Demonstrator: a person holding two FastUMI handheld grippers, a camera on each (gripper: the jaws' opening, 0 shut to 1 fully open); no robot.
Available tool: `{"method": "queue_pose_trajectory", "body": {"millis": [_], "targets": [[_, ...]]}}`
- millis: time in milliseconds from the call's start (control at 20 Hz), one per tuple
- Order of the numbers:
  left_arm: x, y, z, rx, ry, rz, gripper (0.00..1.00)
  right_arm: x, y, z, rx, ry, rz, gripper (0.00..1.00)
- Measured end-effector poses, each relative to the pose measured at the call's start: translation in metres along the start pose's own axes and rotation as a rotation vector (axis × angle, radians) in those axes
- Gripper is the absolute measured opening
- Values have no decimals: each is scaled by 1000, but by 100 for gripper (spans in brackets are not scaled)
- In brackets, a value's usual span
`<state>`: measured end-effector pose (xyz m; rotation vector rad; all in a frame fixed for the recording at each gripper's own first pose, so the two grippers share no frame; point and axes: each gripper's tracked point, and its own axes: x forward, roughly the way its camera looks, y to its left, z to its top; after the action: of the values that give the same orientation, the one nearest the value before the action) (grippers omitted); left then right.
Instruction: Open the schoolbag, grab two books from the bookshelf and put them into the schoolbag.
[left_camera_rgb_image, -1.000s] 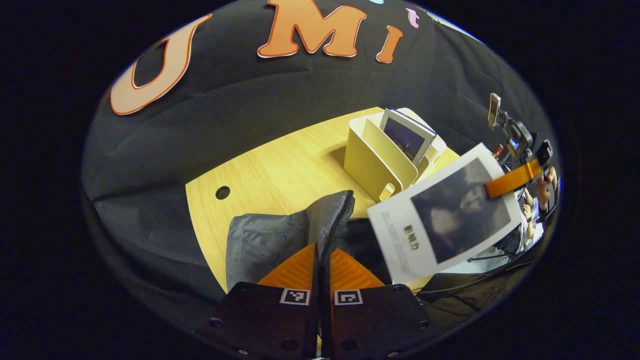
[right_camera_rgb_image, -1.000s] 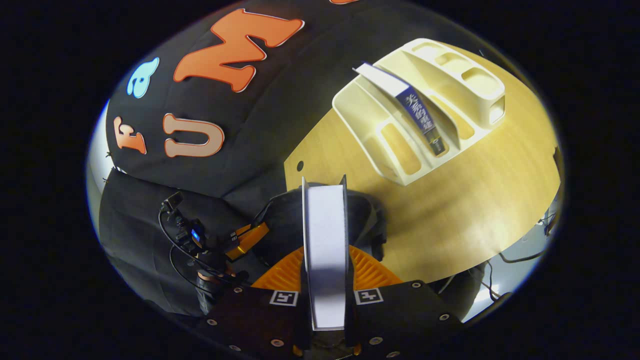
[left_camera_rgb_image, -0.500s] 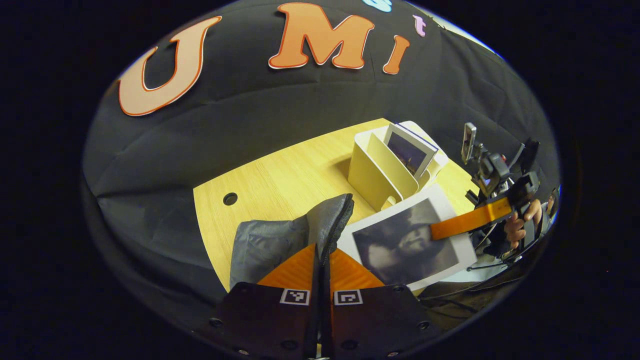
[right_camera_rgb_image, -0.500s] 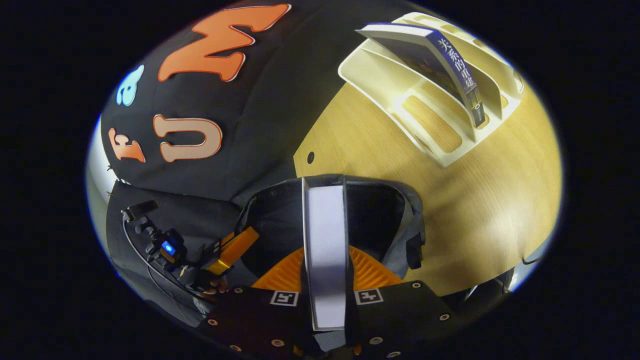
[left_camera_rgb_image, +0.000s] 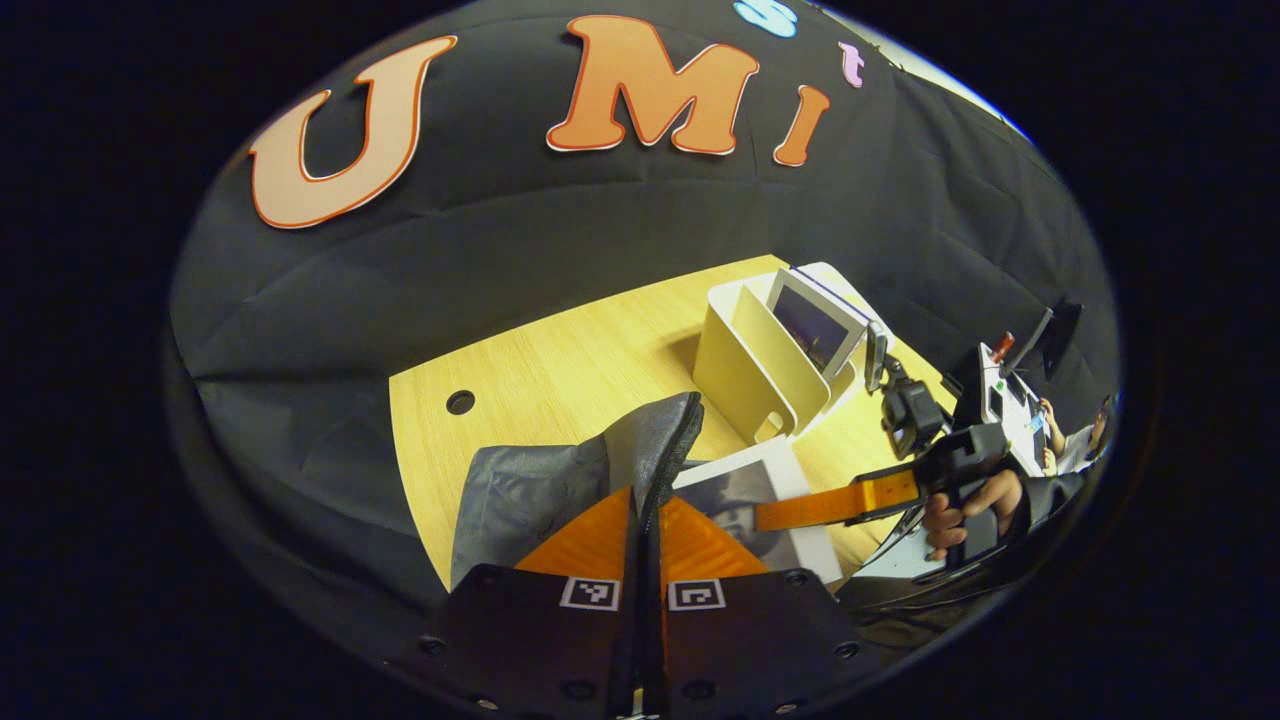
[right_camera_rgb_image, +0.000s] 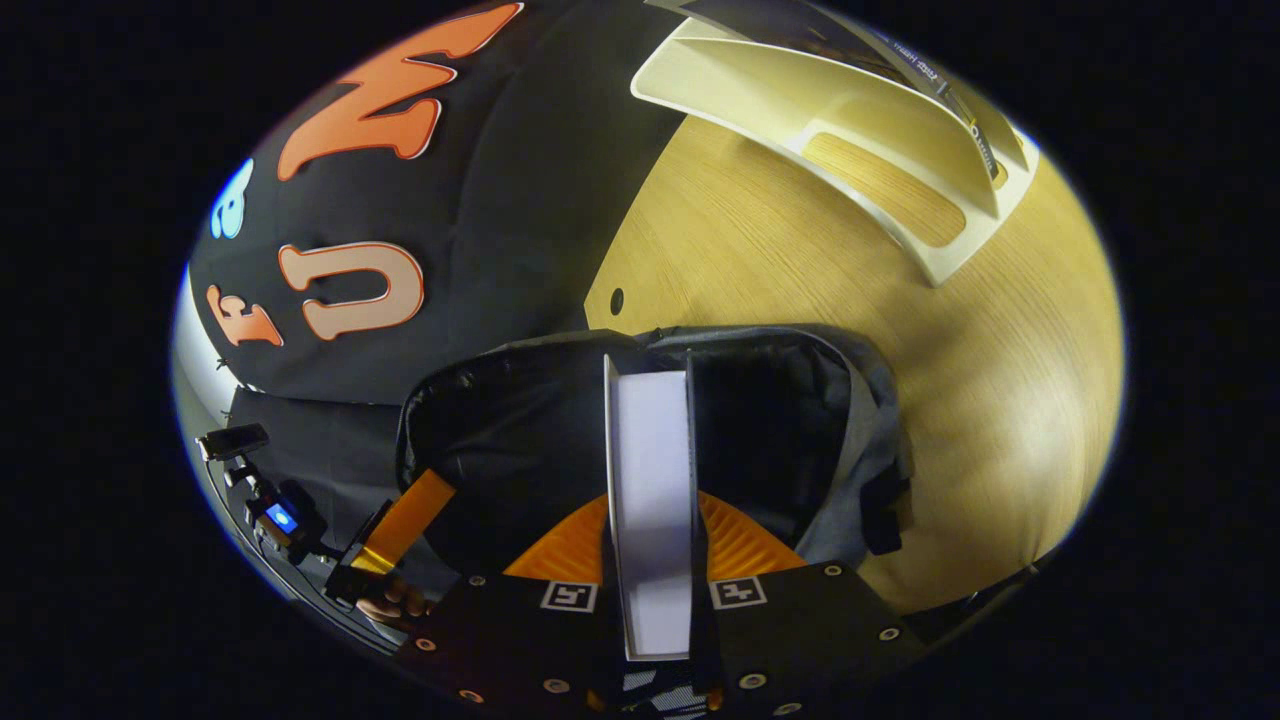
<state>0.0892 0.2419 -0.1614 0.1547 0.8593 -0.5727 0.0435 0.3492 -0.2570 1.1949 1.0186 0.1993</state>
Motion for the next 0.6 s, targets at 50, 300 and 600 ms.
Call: {"method": "queue_pose_trajectory", "body": {"millis": [50, 300, 600], "targets": [[1, -3, 1, -8, -3, 2, 4, 8, -2, 3, -2, -11, 5, 26], [0, -13, 1, -37, -14, 4, 4, 43, -4, -4, -9, -6, -6, 26], [4, -12, 3, -62, -23, 25, 4, 61, -3, -8, -21, 19, -9, 28]]}}
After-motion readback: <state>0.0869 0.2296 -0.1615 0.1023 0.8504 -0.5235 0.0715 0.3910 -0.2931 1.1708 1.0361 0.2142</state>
